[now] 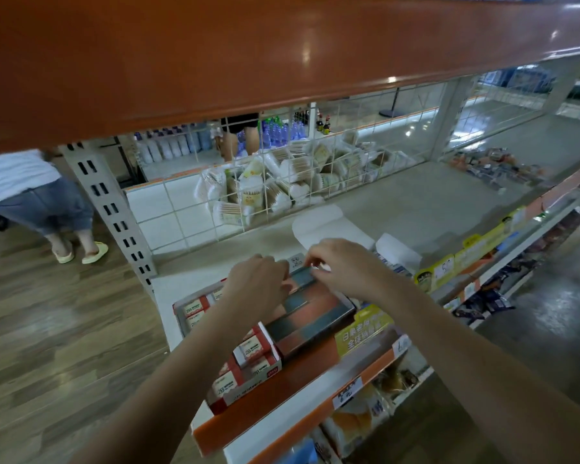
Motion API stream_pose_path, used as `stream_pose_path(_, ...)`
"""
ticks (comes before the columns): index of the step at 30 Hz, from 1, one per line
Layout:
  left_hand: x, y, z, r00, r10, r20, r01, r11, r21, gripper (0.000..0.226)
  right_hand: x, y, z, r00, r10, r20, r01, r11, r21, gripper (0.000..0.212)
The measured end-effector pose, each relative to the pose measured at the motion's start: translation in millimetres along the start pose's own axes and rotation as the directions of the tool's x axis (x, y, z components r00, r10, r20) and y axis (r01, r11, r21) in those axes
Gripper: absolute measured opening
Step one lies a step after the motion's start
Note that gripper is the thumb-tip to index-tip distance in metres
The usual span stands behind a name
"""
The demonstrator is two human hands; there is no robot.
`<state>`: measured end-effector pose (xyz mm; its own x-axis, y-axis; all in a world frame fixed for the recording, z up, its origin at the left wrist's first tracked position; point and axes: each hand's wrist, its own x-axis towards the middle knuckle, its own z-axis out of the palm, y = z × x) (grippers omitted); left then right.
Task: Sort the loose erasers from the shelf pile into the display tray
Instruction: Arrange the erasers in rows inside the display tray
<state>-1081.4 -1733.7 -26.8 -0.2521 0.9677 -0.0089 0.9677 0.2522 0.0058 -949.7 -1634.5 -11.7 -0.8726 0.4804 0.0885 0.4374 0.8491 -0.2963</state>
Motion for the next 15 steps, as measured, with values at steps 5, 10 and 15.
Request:
stream_pose_path(5, 46, 26, -19, 0.993, 0.062, -0.098, -0.059, 0.998, 0.034, 0.04, 7, 40, -26, 0.997, 0.079, 0.009, -0.076, 0.98, -0.184, 0.039)
stream_pose_path(10, 103, 88, -23, 0.977, 0.195, -0.085, -0.186, 0.977, 0.109, 0.046, -9, 113, -44, 0.976, 0.216, -0.037, -0.217, 0.933, -0.286, 0.051)
stream_pose_path(15, 155, 170, -19, 0.95, 0.306, -0.064, -0.301, 0.951, 0.076, 0.053, -45, 198, -62, 0.918, 0.39, -0.072, -0.396, 0.894, -0.21, 0.053)
